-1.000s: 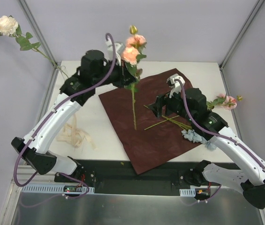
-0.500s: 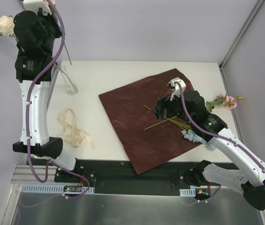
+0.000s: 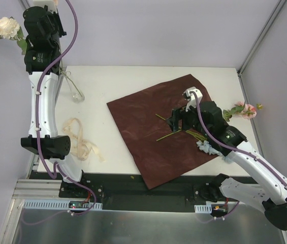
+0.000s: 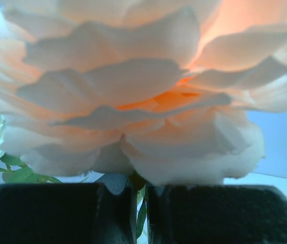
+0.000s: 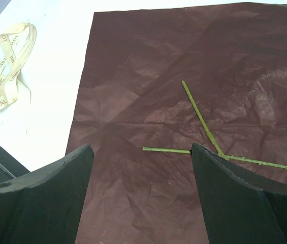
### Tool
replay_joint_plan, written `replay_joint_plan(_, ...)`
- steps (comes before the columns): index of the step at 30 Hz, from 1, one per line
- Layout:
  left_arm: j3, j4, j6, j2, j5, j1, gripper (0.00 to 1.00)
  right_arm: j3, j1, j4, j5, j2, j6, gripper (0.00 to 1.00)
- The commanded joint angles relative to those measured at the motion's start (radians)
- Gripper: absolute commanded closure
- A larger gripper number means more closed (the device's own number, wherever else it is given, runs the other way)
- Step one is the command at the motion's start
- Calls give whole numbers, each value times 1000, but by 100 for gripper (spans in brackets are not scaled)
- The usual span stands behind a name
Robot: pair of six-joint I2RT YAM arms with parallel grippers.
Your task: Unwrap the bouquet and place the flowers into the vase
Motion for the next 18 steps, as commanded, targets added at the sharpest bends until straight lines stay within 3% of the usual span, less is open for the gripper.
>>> replay_joint_plan(1, 28, 78, -25, -18, 5, 31, 100, 6, -5, 33, 3, 12, 19, 20)
replay_joint_plan(18, -57, 77, -183, -44, 88, 106, 100, 1, -5, 44, -6, 29, 29, 20)
